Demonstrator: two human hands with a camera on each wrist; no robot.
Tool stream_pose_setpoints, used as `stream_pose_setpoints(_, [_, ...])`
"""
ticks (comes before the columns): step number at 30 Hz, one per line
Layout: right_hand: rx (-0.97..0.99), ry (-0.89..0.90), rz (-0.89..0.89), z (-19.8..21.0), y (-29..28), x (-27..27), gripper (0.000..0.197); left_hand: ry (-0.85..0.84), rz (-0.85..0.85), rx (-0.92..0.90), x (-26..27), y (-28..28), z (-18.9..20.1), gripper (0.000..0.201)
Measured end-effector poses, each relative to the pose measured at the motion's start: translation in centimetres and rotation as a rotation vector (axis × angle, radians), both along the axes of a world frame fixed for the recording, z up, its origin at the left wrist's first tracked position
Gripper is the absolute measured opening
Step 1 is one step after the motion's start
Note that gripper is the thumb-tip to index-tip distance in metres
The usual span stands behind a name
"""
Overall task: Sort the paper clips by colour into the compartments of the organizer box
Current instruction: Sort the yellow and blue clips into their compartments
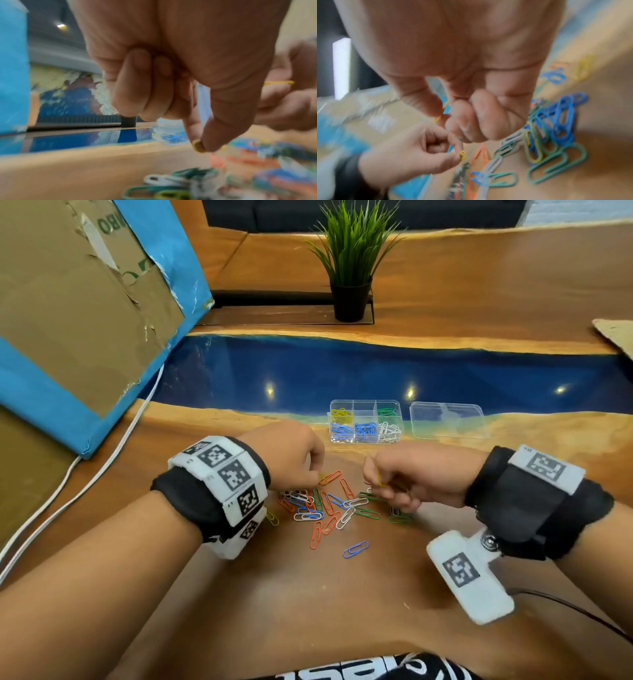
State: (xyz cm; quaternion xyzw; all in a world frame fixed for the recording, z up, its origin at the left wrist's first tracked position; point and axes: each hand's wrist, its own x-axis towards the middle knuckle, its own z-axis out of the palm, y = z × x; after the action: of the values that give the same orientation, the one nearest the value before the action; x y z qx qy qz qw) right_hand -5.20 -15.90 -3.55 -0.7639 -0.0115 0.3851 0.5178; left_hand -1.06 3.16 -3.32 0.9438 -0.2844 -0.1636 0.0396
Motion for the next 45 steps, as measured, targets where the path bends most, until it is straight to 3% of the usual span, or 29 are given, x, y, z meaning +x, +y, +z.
stream_pose_setpoints(2, [0.24,0.11,-0.126,0.0,-1.0,0.4,0.008,0.118,0.096,-0.153,-0.1,-0.1,0.2,0.011])
stream_pose_setpoints(4, [0.389,0.129,-0.227,0.1,-1.9,0.8,0.011,0.37,0.256,-0.375,-0.3,-0.3,0.4,0.019])
stream_pose_setpoints(7, [0.434,0.1,-0.362,0.5,-2.9,1.3,0.013,0.779,0.474,-0.689,-0.4,-0.5,0.5,0.006])
stream_pose_setpoints(10, [0.2,-0.052,-0.404,0.0,-3.7,1.7,0.029,0.921,0.498,-0.855,-0.3,-0.1,0.1,0.015])
stream_pose_setpoints(13, [-0.354,-0.354,-0.15,0.1,-4.0,1.6,0.024,0.965,0.5,-0.929,-0.3,0.2,0.0,0.008])
stream_pose_setpoints(15, [-0.628,-0.467,0.074,0.2,-3.6,1.1,0.022,0.94,0.521,-0.95,-0.2,0.4,-0.1,0.008])
stream_pose_setpoints(18, [-0.798,-0.481,0.216,-0.1,-2.1,0.2,0.025,0.803,0.548,-0.861,-0.1,0.7,0.1,0.01])
stream_pose_setpoints(21, [-0.877,-0.542,0.254,-0.4,-1.1,-0.2,0.024,0.483,0.393,-0.539,0.1,1.9,0.3,0.027])
stream_pose_setpoints(23, [-0.883,-0.548,0.257,-0.3,-1.0,-0.2,0.022,0.285,0.277,-0.306,0.1,2.9,0.6,0.025])
stream_pose_setpoints(25, [-0.851,-0.525,0.259,-0.2,-1.0,-0.1,0.019,0.192,0.235,-0.178,0.1,3.9,0.8,0.015])
stream_pose_setpoints(27, [-0.77,-0.489,0.249,0.0,-1.2,0.0,0.014,0.149,0.222,-0.11,-0.1,4.4,0.8,0.009])
stream_pose_setpoints(32, [-0.562,-0.353,0.181,0.7,-1.4,0.2,0.017,0.072,0.172,0.076,-0.2,4.3,0.2,0.017])
stream_pose_setpoints(41, [-0.779,-0.553,0.157,0.9,-2.5,0.6,0.011,-0.061,0.059,0.179,-0.4,3.7,-0.2,0.02])
stream_pose_setpoints(45, [-0.807,-0.563,0.248,0.4,-2.1,-0.1,0.01,-0.101,0.022,0.201,-0.9,3.2,-0.1,0.019])
